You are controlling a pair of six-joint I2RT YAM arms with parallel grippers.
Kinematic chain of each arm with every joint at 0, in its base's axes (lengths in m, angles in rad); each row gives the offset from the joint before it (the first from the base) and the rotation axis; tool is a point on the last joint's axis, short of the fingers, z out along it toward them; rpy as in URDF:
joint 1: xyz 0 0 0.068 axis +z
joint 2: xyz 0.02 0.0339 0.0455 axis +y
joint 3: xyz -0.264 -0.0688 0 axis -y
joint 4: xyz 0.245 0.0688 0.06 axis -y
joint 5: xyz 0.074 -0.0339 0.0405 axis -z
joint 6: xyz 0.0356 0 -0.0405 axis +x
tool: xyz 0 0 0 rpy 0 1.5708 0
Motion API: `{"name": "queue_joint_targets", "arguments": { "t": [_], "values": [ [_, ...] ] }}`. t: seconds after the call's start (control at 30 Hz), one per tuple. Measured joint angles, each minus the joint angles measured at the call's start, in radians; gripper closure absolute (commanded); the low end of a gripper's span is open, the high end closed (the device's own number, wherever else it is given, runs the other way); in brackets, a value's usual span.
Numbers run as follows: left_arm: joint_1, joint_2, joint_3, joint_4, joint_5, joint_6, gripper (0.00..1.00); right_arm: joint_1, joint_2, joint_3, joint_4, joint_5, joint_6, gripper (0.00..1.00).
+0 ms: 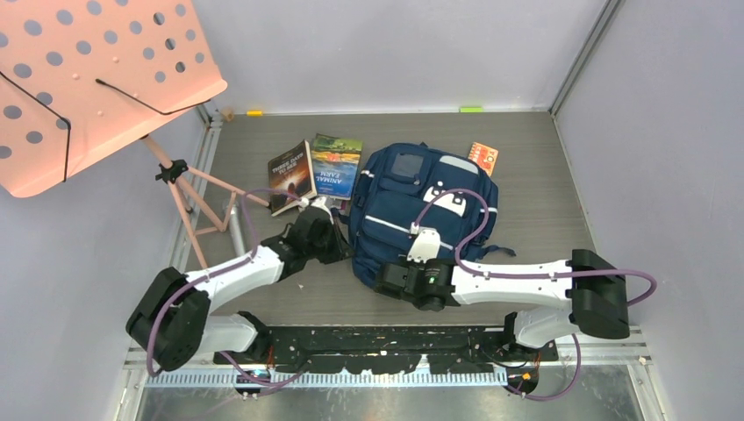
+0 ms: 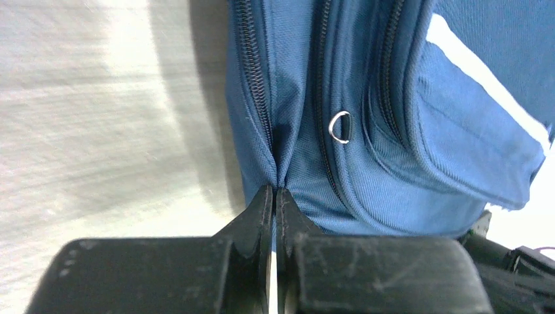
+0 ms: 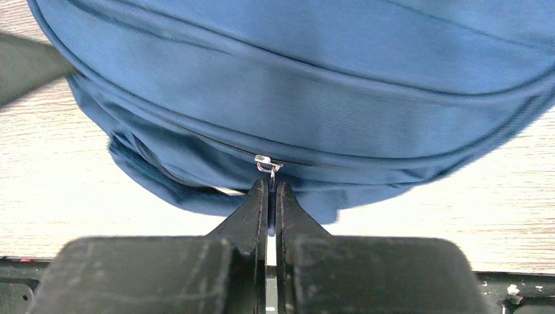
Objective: Pack the student bag
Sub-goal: Zip the student bag at the center of the board.
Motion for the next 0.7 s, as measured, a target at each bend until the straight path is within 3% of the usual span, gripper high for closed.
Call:
{"name": "queue_joint_targets", "arguments": {
  "t": [0.23, 0.5, 0.57, 0.63, 0.7],
  "values": [
    [0.193, 0.149, 0.146, -0.045, 0.098, 0.142, 1.0, -0.003, -0.063, -0.055, -0.013, -0.007, -0.006, 1.0],
    [0.244, 0.335, 0.344, -0.076, 0.14, 0.294, 1.0, -0.013, -0.098, -0.111, 0.003, -0.008, -0.022, 1.0],
    [0.244, 0.357, 0.378, -0.086, 0.142, 0.319, 0.87, -0.02, -0.099, -0.113, 0.01, -0.011, -0.046, 1.0],
    [0.244, 0.363, 0.398, -0.098, 0.143, 0.34, 0.6, -0.023, -0.099, -0.113, 0.023, -0.011, -0.074, 1.0],
    [0.248, 0.356, 0.408, -0.103, 0.138, 0.356, 0.41, -0.023, -0.094, -0.108, 0.025, -0.012, -0.103, 1.0]
  ]
}}
